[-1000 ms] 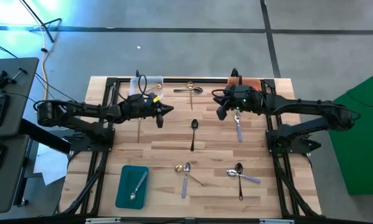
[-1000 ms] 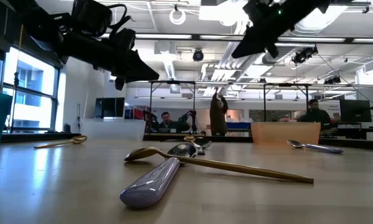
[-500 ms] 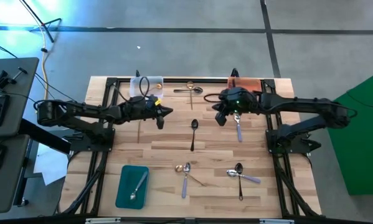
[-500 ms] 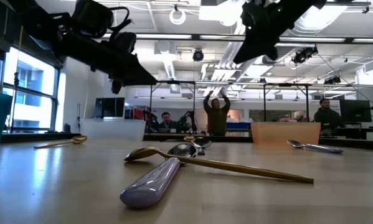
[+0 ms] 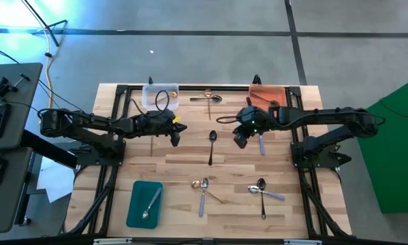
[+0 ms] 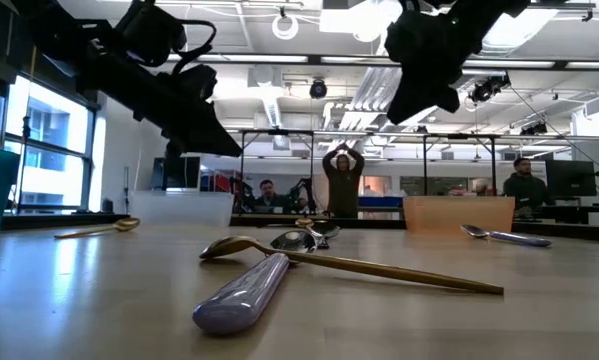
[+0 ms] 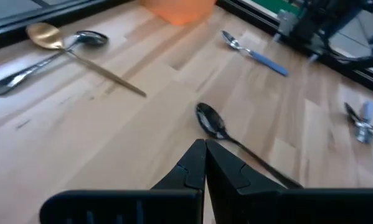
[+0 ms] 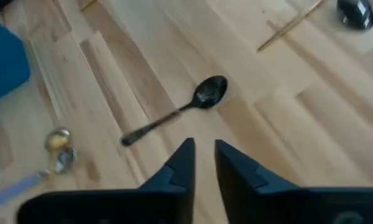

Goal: Sort silverware by color (type)
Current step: Put the bottom gold spoon into the transparent bin

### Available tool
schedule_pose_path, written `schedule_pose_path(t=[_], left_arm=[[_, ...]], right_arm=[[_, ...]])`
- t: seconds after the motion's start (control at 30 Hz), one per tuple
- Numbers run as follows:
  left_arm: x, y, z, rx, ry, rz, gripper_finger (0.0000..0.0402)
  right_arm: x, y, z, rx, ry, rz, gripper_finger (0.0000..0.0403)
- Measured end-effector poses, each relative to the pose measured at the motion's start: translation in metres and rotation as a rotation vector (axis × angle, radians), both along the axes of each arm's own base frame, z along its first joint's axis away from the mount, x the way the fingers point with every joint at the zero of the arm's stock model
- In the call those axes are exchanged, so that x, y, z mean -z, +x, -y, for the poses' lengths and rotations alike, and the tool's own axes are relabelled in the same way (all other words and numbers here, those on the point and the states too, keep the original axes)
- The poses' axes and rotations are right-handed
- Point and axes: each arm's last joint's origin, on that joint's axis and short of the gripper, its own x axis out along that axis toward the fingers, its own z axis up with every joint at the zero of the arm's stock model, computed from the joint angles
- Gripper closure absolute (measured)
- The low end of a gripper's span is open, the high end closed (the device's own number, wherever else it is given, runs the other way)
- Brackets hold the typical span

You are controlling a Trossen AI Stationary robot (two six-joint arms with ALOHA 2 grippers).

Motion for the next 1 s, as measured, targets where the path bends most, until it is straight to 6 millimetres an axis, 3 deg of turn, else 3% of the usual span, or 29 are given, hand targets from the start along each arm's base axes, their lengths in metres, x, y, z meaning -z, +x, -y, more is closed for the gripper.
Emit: schedule_pose_path(t=[0.2, 0.33, 0.57, 0.77, 1.0], left_arm=[[0.000, 0.001, 0.003, 0.119, 0.018, -0.008, 0.0401], [0.001, 0.001, 0.007, 0.231, 0.036, -0.013, 0.0401], [0.000, 0.003, 0.022, 0.349, 0.078, -0.018, 0.0401], [0.000, -0.001, 0.042, 0.372, 0.078, -0.076, 0.0401], [-0.004, -0.012, 0.060, 0.429, 0.078, -0.129, 0.0401]], right_arm=[[0.012, 0.013, -0.021, 0.069, 0.054, -0.004, 0.0280], [0.030, 0.027, -0.034, 0.110, 0.112, -0.050, 0.0255], [0.045, 0.051, -0.066, -0.036, 0.112, -0.112, 0.0249], [0.047, 0.068, -0.095, -0.225, 0.093, -0.038, 0.0249], [0.062, 0.077, -0.132, -0.242, 0.134, 0.024, 0.0249]])
